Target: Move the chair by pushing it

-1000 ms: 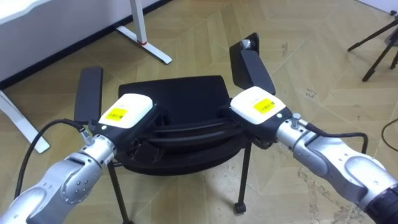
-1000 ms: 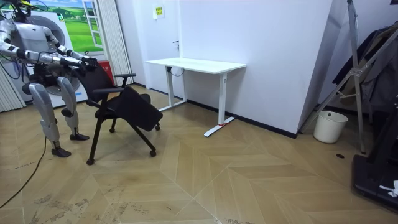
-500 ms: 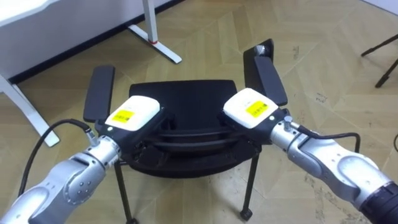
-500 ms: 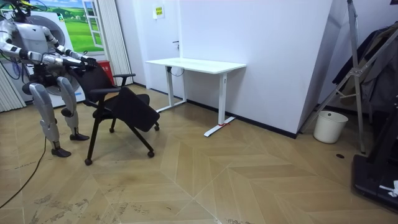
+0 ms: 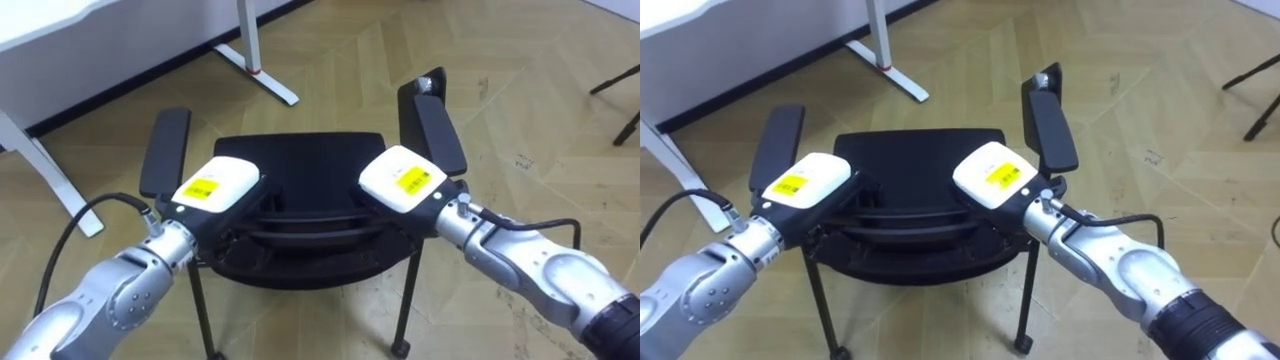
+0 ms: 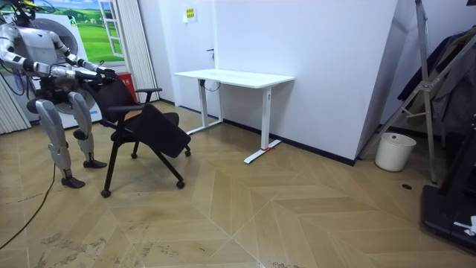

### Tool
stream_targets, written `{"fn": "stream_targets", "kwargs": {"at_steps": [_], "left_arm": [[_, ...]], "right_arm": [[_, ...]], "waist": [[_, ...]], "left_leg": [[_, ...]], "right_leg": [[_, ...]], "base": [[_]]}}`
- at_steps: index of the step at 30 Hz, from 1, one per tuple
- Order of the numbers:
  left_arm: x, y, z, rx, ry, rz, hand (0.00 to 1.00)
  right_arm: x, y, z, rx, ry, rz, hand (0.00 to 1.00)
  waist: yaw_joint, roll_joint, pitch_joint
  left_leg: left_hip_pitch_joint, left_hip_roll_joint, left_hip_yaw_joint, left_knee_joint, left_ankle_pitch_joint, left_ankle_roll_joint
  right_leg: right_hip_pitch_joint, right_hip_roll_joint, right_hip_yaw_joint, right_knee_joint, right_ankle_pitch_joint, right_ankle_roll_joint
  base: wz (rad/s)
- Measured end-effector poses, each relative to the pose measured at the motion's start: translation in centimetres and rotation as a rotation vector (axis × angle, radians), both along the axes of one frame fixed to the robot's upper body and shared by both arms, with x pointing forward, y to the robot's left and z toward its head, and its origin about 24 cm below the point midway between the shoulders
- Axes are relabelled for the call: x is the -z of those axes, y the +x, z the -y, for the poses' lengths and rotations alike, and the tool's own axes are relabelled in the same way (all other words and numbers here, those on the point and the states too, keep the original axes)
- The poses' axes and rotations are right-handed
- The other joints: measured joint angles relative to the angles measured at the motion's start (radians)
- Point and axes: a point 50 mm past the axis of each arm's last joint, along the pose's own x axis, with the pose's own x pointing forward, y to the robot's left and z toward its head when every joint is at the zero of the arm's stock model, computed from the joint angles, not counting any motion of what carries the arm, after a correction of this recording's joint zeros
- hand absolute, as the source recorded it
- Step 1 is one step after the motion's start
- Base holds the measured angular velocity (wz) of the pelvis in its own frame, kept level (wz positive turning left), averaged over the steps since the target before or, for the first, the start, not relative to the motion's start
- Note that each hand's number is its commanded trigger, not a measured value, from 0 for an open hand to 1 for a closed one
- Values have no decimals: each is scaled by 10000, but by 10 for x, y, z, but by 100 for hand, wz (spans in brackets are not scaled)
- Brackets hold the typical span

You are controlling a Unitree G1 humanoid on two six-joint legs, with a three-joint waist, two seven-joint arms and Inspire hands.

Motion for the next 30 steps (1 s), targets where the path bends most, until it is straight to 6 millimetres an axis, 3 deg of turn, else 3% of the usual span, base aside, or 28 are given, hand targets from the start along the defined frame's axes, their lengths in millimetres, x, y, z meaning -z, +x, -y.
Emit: {"fn": "stream_targets", "kwargs": {"at_steps": [6,10,14,17,19,23,27,29,30], "left_arm": [[3,15,2,40,-60,-50,100],[0,28,0,-84,-37,70,100],[-1,33,0,-119,-9,282,100],[5,33,2,-145,-17,355,100],[6,35,4,-156,-155,528,100],[8,41,7,-215,-322,804,100],[13,45,13,-262,-411,758,100],[14,44,17,-230,-506,912,100],[12,45,18,-153,-569,1039,100]], "right_arm": [[7,6,3,335,322,136,100],[5,19,0,412,361,439,100],[3,24,-1,443,308,584,100],[6,24,1,513,347,549,100],[5,24,3,560,398,615,100],[3,26,9,713,513,752,100],[7,26,14,844,499,892,100],[8,25,17,839,554,1023,100],[7,25,21,830,658,1144,100]], "waist": [[0,7,34],[-161,-5,104],[-244,-20,121],[-241,38,191],[-314,78,247],[-333,30,291],[-324,156,371],[-281,143,392],[-232,96,394]], "left_leg": [[-270,30,0,305,-8,-2],[-781,42,16,808,-78,16],[-1202,74,12,1414,-209,-4],[-1503,223,187,2452,-637,-45],[-1839,306,307,3246,-956,-46],[-2337,381,818,4037,-1015,-31],[-3271,570,815,5939,-1009,-1],[-3748,432,796,5997,-1073,12],[-4291,229,813,5696,-1035,57]], "right_leg": [[-56,-29,-232,136,-13,-21],[-533,-178,-308,664,-225,-152],[-840,-175,-409,1142,-412,-212],[-912,-183,-446,1807,-786,-266],[-1137,-314,-534,2478,-1261,-269],[-1545,-578,-728,3392,-1757,-322],[-1595,-726,-917,4213,-2271,-418],[-1728,-870,-908,4518,-2554,-464],[-1961,-950,-689,4753,-2696,-346]], "base": [[10],[11],[9],[5],[17],[23],[20],[7],[-36]]}}
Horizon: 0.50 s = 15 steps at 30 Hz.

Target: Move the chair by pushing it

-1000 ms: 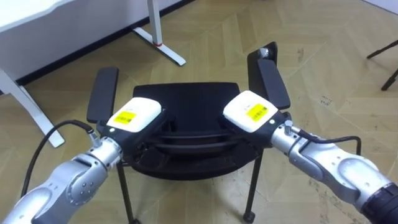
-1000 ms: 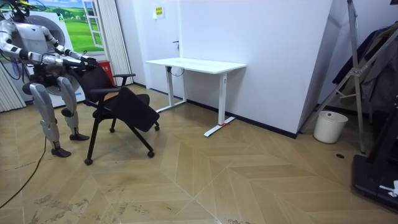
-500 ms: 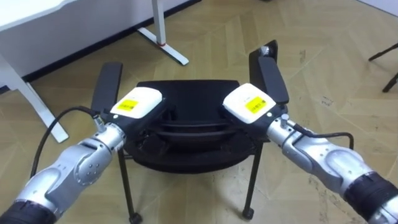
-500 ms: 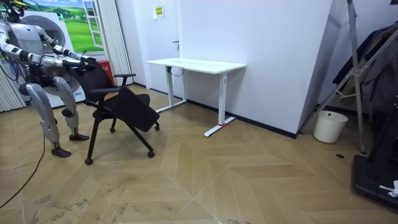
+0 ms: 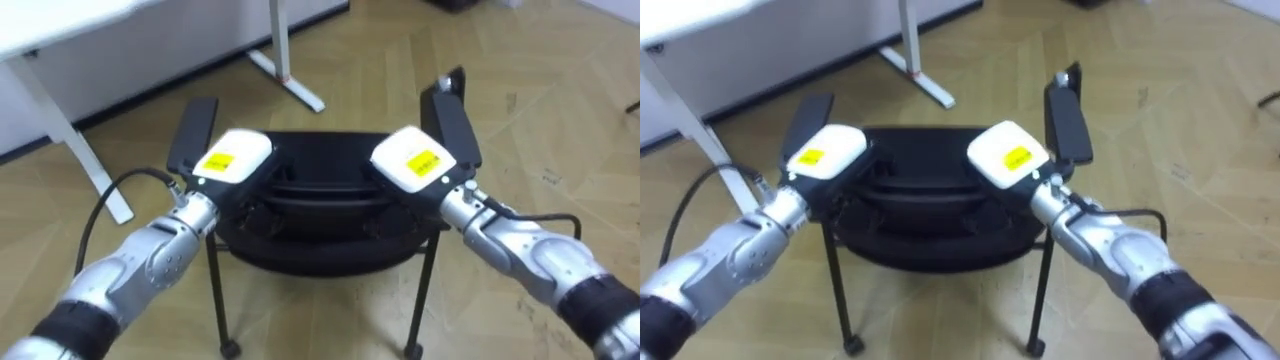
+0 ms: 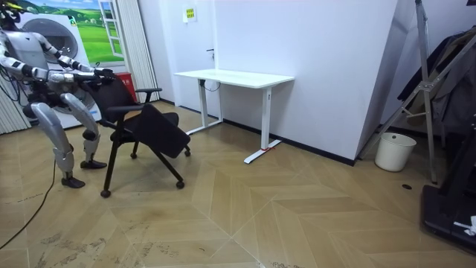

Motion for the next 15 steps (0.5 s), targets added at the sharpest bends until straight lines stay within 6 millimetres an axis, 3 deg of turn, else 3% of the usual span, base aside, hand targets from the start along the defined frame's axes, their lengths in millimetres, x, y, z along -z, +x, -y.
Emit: {"fn": "stream_targets", "kwargs": {"at_steps": [2,3,4,5,6,7,8,9,11,12,14,15], "left_arm": [[1,-1,1,87,-100,19,100],[1,-3,1,97,-165,31,100],[0,-3,0,166,-143,66,100],[-2,-1,0,199,-122,132,100],[-6,2,-1,260,-61,288,100],[-9,4,-1,276,-18,369,100],[-10,4,-1,312,2,423,100],[-12,6,0,346,32,509,100],[-18,9,-1,359,75,680,100],[-21,12,-3,263,45,772,100],[-24,15,-5,230,124,855,100],[-26,18,-7,224,205,861,100]], "right_arm": [[2,-3,3,42,175,142,100],[4,-5,3,66,240,168,100],[5,-6,3,71,319,182,100],[3,-6,3,64,364,223,100],[2,-4,1,135,502,318,100],[1,-4,1,222,596,352,100],[1,-3,1,256,624,358,100],[0,-3,2,302,698,443,100],[-4,0,1,312,773,638,100],[-8,4,-1,283,793,792,100],[-9,8,-5,398,851,879,100],[-9,10,-7,440,903,866,100]], "waist": [[306,25,-46],[538,27,-64],[573,22,-191],[576,-22,-219],[543,-161,-186],[537,-277,-174],[543,-303,-184],[591,-299,-189],[596,-332,-181],[646,-331,-149],[738,-303,-103],[768,-199,1]], "left_leg": [[-423,-186,-54,-1114,271,232],[-571,-258,-115,-1293,714,345],[-633,-414,-115,-1115,843,484],[-666,-421,-13,-983,839,518],[-683,-491,193,-749,756,649],[-670,-560,328,-518,675,788],[-678,-571,396,-372,602,901],[-721,-610,447,-48,425,1086],[-849,-727,544,380,49,1240],[-912,-729,667,676,-207,1309],[-942,-695,687,1043,-506,1381],[-933,-612,634,1299,-721,1390]], "right_leg": [[-244,-91,235,212,-137,148],[-264,-153,437,451,-275,237],[-345,-303,483,749,-492,392],[-401,-402,487,910,-605,474],[-466,-586,586,1234,-773,684],[-477,-718,690,1458,-874,760],[-476,-805,716,1561,-906,762],[-478,-907,763,1732,-1031,848],[-613,-1112,778,2198,-1165,1043],[-909,-1306,728,2842,-1079,1149],[-1456,-1521,737,3981,-524,1179],[-1843,-1540,850,4794,94,1110]], "base": [[-62],[-48],[-31],[5],[7],[0],[-17],[-14],[-15],[-32],[-27],[-15]]}}
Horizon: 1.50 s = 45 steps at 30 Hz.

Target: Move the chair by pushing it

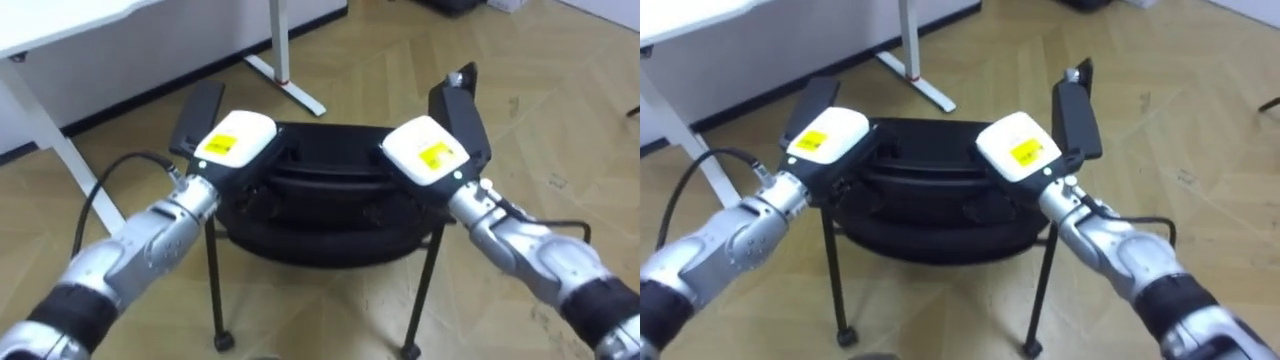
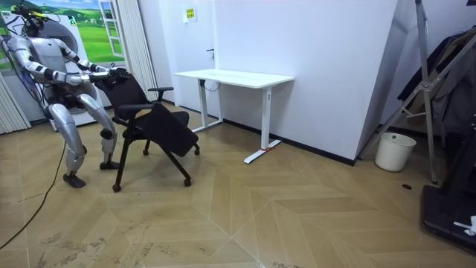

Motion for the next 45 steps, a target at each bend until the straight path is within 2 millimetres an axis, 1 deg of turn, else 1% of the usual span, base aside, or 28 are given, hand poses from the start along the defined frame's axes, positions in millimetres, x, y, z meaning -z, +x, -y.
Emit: {"fn": "stream_targets", "kwargs": {"at_steps": [1,2,3,4,6,9,10,12,14,15,19,20,21,22,23,24,25,27,28,30,32,34,36,38,39,40,43,45], "left_arm": [[-3,3,-1,61,62,45,100],[-3,4,-2,67,100,67,100],[-6,6,-6,10,150,168,100],[-8,9,-7,-83,139,275,100],[-7,11,-7,-191,103,295,100],[-4,10,-7,-202,176,288,100],[-2,9,-9,-284,152,259,100],[1,8,-10,-358,109,181,100],[3,6,-9,-415,25,126,100],[7,4,-11,-502,-6,124,100],[14,-3,-12,-641,-101,54,100],[16,-4,-13,-670,-80,-11,100],[19,-5,-13,-727,4,-98,100],[22,-6,-10,-739,-21,-160,100],[24,-7,-8,-722,-23,-180,100],[26,-8,-5,-710,-110,-162,100],[28,-7,-2,-742,-195,-149,100],[31,-7,0,-871,-296,-283,100],[31,-4,1,-908,-346,-281,100],[30,-3,2,-965,-405,-268,100],[30,-4,1,-1014,-474,-143,100],[27,-2,2,-1012,-608,150,100],[24,-2,3,-1005,-673,412,100],[22,0,3,-987,-686,510,100],[18,3,5,-920,-675,636,100],[15,5,6,-905,-662,728,100],[13,6,7,-921,-695,800,100],[14,6,7,-917,-651,790,100]], "right_arm": [[1,1,-1,45,85,9,100],[1,2,-3,46,130,20,100],[-1,5,-7,25,194,77,100],[-4,9,-9,16,188,214,100],[-4,10,-10,58,142,252,100],[-1,8,-11,55,162,165,100],[0,8,-13,49,206,116,100],[0,8,-14,43,187,37,100],[0,9,-14,37,104,-55,100],[1,9,-16,12,54,-163,100],[4,8,-22,-138,-127,-476,100],[5,7,-22,-120,-163,-524,100],[8,6,-20,-46,-207,-668,100],[13,4,-18,-17,-209,-854,100],[14,3,-17,-11,-211,-907,100],[14,2,-13,-1,-189,-921,100],[14,2,-10,101,-63,-934,100],[14,4,-9,142,-136,-898,100],[12,6,-8,141,-177,-853,100],[9,9,-7,98,-250,-764,100],[6,11,-7,37,-266,-615,100],[2,11,-6,-98,-325,-290,100],[-1,12,-5,-121,-342,113,100],[-3,13,-5,-72,-363,432,100],[-4,13,-4,-40,-350,544,100],[-7,14,-3,-6,-372,690,100],[-10,15,-3,14,-449,880,100],[-10,15,-3,39,-452,882,100]], "waist": [[44,-28,35],[95,-31,42],[202,70,104],[245,262,224],[175,395,288],[-5,292,221],[-59,259,187],[142,242,53],[375,330,28],[461,292,-31],[658,207,-56],[635,168,-58],[616,117,-60],[565,77,-51],[555,30,-63],[552,-14,-41],[534,-56,-12],[646,-46,16],[619,-87,57],[503,-102,141],[342,-72,176],[186,19,160],[87,118,148],[48,97,117],[95,47,33],[100,27,2],[97,96,-86],[100,-10,-48]], "left_leg": [[25,71,-30,161,-166,8],[21,98,-61,234,-247,5],[17,225,-146,430,-421,-24],[19,297,-372,656,-567,-61],[87,316,-656,735,-667,-168],[163,501,-779,838,-830,-445],[234,719,-741,1026,-1015,-653],[376,1049,-759,1180,-1236,-1010],[618,1348,-807,1067,-1339,-1311],[778,1435,-855,907,-1299,-1444],[1446,1905,-919,651,-1124,-1986],[1258,2039,-1032,1346,-725,-1830],[607,2008,-1437,2626,415,-1501],[-254,1949,-1760,3958,2155,-1178],[-745,1845,-1899,4640,2979,-1115],[-1798,1488,-1980,6438,3533,-1228],[-2865,1107,-1857,8226,3414,-1144],[-3976,809,-1279,9617,3109,-1048],[-4467,535,-1002,9673,2855,-1076],[-4717,414,-779,8768,2562,-1151],[-4179,365,-753,6284,2503,-1158],[-2784,249,-835,2468,2488,-1181],[-1929,242,-942,755,2419,-1314],[-1325,256,-969,-14,2331,-1381],[-941,246,-945,-544,1947,-1437],[-895,213,-833,-947,1697,-1227],[-858,201,-457,-1223,1501,-913],[-714,32,-361,-1217,1384,-727]], "right_leg": [[-453,0,181,729,646,-16],[-694,46,283,1032,830,-18],[-1144,160,343,1367,870,-42],[-1563,306,224,1411,753,-64],[-2066,424,68,638,707,-56],[-2110,409,-55,-2181,922,-144],[-2047,435,-102,-2632,1192,-205],[-1934,762,-114,-2511,1262,-405],[-1763,1118,-169,-2526,1175,-610],[-1718,1220,-278,-2518,1150,-867],[-1181,1873,-274,-2482,717,-1509],[-1059,2169,-134,-2357,487,-1664],[-912,2505,187,-2258,367,-1801],[-680,2691,401,-2146,219,-1899],[-576,2686,475,-2006,85,-1915],[-562,2537,522,-1638,-112,-2148],[-576,2331,517,-1282,-306,-2115],[-661,2144,554,-938,-576,-2279],[-692,2028,604,-756,-757,-2320],[-719,1940,612,-625,-934,-2208],[-734,1969,626,-657,-1042,-1998],[-839,1972,655,-674,-1100,-1883],[-979,1972,661,-776,-1110,-1850],[-1095,1946,695,-1028,-1056,-1750],[-1174,1956,831,-1230,-970,-1594],[-1295,1978,1024,-1453,-840,-1443],[-1349,1815,1141,-1931,-450,-1101],[-1225,1508,1070,-1935,-378,-925]], "base": [[-19],[-33],[-31],[-24],[23],[46],[26],[-3],[-15],[-7],[8],[30],[43],[36],[30],[20],[10],[-14],[-11],[11],[16],[8],[-2],[-2],[-12],[-19],[-27],[-19]]}}
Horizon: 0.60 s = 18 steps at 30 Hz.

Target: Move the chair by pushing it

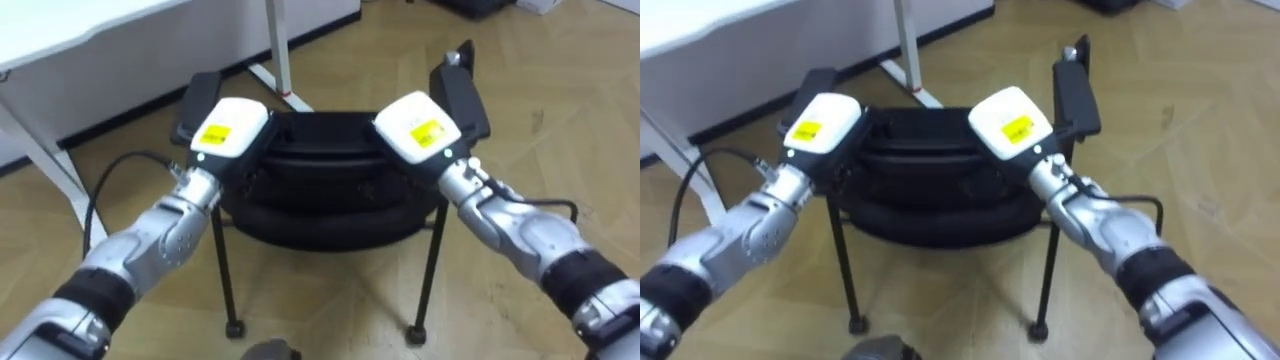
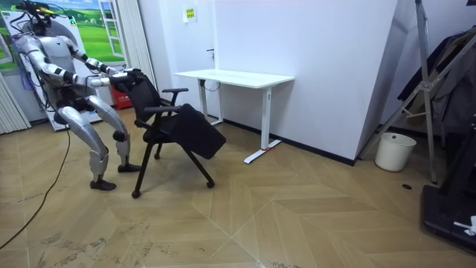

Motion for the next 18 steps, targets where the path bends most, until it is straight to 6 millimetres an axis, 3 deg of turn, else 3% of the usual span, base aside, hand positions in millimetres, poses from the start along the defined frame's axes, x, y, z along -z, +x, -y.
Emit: {"fn": "stream_targets", "kwargs": {"at_steps": [1,2,4,5,6,7,8,10,12,14,16,17,18], "left_arm": [[-1,1,0,39,68,22,100],[-3,2,0,72,106,64,100],[-6,4,0,150,250,88,100],[-9,6,0,161,288,163,100],[-13,9,-1,189,370,238,100],[-13,9,-2,199,499,178,100],[-13,10,-3,198,556,167,100],[-17,11,-9,185,712,272,100],[-19,12,-12,155,778,345,100],[-18,11,-15,77,837,325,100],[-17,10,-16,40,859,301,100],[-17,10,-16,21,863,286,100],[-16,9,-17,-36,848,290,100]], "right_arm": [[1,0,0,26,44,-38,100],[1,0,0,46,76,-39,100],[2,1,0,183,236,-4,100],[0,2,-1,215,262,39,100],[-1,3,-2,293,341,73,100],[0,3,-4,348,426,24,100],[2,3,-5,367,476,-37,100],[2,3,-11,324,616,3,100],[1,4,-13,278,711,110,100],[2,4,-18,298,803,68,100],[4,3,-19,318,803,-27,100],[5,3,-20,318,802,-53,100],[5,4,-21,295,779,-75,100]], "waist": [[-33,-5,-27],[-56,-92,26],[-86,-152,47],[-85,-96,86],[-52,4,99],[52,66,160],[98,119,203],[180,189,239],[274,111,191],[359,-70,98],[485,-103,107],[503,-122,111],[523,-199,133]], "left_leg": [[86,-138,-19,69,-94,134],[140,-233,-36,111,-159,169],[136,-342,-107,683,-639,300],[114,-319,-174,931,-779,337],[13,-315,-462,1392,-1063,361],[42,-261,-692,1632,-1231,359],[65,-253,-808,1662,-1270,331],[80,-274,-1390,1655,-1376,181],[-8,-345,-1699,1670,-1410,-5],[-12,-240,-1897,1732,-1485,-307],[144,73,-1993,1708,-1600,-623],[202,86,-1994,1682,-1627,-688],[274,113,-2075,1595,-1595,-802]], "right_leg": [[98,-168,-39,45,-66,123],[158,-246,-64,92,-112,198],[160,-344,-131,513,-144,525],[115,-371,-226,768,-79,673],[-177,-398,-427,1502,316,800],[-498,-405,-543,2110,843,745],[-600,-418,-551,2258,961,706],[-799,-235,-682,1309,898,670],[-880,-212,-540,-37,895,666],[-703,-207,-787,-249,882,328],[-435,-233,-1360,-257,789,-14],[-376,-233,-1453,-258,785,-97],[-284,-242,-1621,-256,746,-328]], "base": [[-12],[0],[-7],[-21],[-23],[-22],[-17],[-7],[5],[14],[12],[11],[15]]}}
